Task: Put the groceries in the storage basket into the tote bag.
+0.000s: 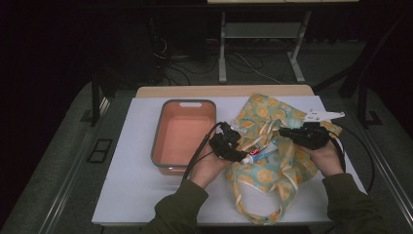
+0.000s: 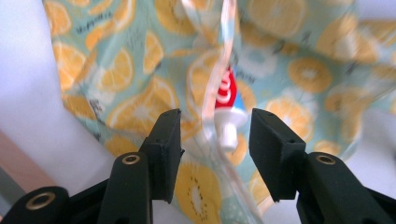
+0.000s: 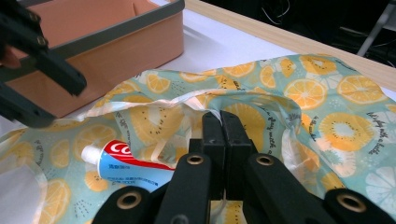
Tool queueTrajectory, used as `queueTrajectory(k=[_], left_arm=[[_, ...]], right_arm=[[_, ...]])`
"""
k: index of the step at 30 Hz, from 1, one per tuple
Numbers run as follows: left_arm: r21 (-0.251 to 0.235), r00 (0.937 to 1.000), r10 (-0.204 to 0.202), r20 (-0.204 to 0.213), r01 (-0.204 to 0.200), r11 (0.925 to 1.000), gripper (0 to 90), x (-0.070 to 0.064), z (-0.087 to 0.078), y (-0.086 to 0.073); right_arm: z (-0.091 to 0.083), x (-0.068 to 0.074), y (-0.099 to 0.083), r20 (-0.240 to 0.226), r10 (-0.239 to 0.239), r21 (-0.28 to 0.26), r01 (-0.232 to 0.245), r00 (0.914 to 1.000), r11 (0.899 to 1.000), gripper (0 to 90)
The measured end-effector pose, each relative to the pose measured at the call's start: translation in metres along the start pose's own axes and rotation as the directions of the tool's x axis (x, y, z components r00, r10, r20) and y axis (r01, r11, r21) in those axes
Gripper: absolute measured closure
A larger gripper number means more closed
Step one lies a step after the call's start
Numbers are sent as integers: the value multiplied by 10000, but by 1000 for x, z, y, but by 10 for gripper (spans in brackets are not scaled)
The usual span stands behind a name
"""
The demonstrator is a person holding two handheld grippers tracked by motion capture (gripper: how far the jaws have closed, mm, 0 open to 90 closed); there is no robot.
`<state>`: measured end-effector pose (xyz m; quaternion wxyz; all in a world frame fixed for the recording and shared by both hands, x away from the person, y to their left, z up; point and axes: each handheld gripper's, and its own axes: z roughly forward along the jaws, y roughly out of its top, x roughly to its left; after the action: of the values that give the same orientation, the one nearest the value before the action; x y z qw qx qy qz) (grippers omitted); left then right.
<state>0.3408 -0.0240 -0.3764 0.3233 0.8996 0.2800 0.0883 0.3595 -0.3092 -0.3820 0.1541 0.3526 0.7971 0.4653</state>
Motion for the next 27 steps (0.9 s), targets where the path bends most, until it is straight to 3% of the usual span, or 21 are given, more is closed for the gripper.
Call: queueTrajectory(k=[2,4,7,9,14,17,20,27], left_arm=[[162,10000,-45,-25,45,9999,549,-5,-1,1],[473,9995,171,-284,-157,9988,551,-9,1,2],[893,9995,127,-283,-101,9960,562,-7,6,1],[867,9996,46,-280,-21,9962,607,-6,6,1],[1123,9983,385,-446,-333,9931,751,-8,8,0],[1149,9993,288,-223,-261,9930,865,-7,8,-1],[959,10000,49,15,-50,9954,893,-4,5,-3],[-118,9961,-369,806,380,9992,897,11,-18,-7]], right_arm=[[0,0,0,-10,10,16,-10,10000,10000,896],[-1,0,0,-27,14,14,-14,10000,10000,896],[-1,0,0,-49,18,4,-18,10000,10000,896],[-1,1,0,-62,-7,-14,7,10000,10000,896],[-1,1,1,-70,-24,-43,24,10000,10000,896],[-3,1,1,-65,-19,-110,18,10000,9999,896],[-4,0,2,-56,9,-175,-10,10000,9998,896],[-4,0,1,-114,13,-77,-14,9999,10000,896]])
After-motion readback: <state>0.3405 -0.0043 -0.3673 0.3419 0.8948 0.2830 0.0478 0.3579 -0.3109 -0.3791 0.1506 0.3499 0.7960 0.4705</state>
